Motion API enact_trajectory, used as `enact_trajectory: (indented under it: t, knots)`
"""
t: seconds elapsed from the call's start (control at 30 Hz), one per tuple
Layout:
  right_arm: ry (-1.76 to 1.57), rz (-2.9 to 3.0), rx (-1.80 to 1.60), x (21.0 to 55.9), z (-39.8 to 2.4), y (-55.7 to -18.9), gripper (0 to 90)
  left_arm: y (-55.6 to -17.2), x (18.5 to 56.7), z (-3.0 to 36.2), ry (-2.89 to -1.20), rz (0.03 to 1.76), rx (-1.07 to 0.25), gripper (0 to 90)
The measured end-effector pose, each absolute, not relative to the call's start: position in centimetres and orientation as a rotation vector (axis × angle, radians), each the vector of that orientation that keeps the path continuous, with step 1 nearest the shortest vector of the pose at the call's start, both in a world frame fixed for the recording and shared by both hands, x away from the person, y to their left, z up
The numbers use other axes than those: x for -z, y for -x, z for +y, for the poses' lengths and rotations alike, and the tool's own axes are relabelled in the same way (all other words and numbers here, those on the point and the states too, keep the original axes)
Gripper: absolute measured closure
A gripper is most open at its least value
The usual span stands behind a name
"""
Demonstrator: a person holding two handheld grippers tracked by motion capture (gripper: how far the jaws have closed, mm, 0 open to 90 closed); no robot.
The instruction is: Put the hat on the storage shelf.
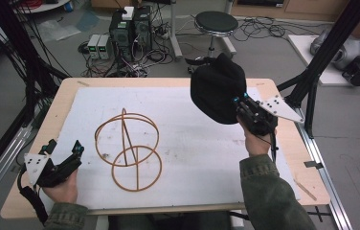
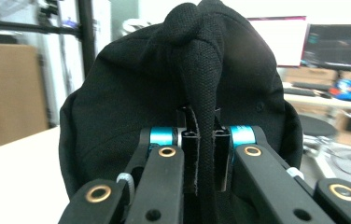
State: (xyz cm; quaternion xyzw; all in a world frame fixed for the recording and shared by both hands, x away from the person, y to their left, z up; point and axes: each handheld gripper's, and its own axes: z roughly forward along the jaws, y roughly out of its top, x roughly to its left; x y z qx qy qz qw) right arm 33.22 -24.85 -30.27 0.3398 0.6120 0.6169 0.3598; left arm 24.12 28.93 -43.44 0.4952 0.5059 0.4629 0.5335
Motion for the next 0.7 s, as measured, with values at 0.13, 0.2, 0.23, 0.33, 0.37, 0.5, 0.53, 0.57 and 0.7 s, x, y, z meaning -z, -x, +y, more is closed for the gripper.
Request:
enact_trajectory:
  t: [0.13,0.2,0.23,0.33,0.37,0.5,0.53,0.57,0.7]
  knots:
    - [-0.825,1.613,-1.675,29.4,-23.0,-32.7,87.6,-24.1,43.4,29.0,-1.176,1.208,-1.102,19.3]
    - [-0.804,1.621,-1.699,29.2,-22.5,-32.5,87.6,-24.1,43.4,29.1,-1.177,1.210,-1.101,19.3]
    - [-0.794,1.620,-1.710,29.0,-22.2,-32.5,87.7,-24.1,43.4,29.1,-1.177,1.210,-1.101,19.3]
    - [-0.782,1.622,-1.742,28.8,-21.7,-32.2,87.6,-24.1,43.4,29.1,-1.175,1.210,-1.099,19.3]
    - [-0.764,1.625,-1.778,28.5,-21.2,-31.9,87.7,-24.1,43.5,29.1,-1.175,1.210,-1.098,19.3]
    - [-0.749,1.624,-1.825,28.1,-20.6,-31.4,87.7,-24.2,43.5,29.1,-1.179,1.209,-1.096,19.3]
    - [-0.734,1.627,-1.840,27.9,-20.3,-31.2,87.7,-24.2,43.5,29.1,-1.179,1.208,-1.093,19.3]
    - [-0.722,1.630,-1.852,27.7,-20.0,-31.0,87.7,-24.2,43.5,29.1,-1.181,1.210,-1.092,19.3]
    - [-0.676,1.656,-1.918,27.2,-18.8,-30.5,87.6,-24.2,43.5,29.1,-1.184,1.209,-1.090,19.4]
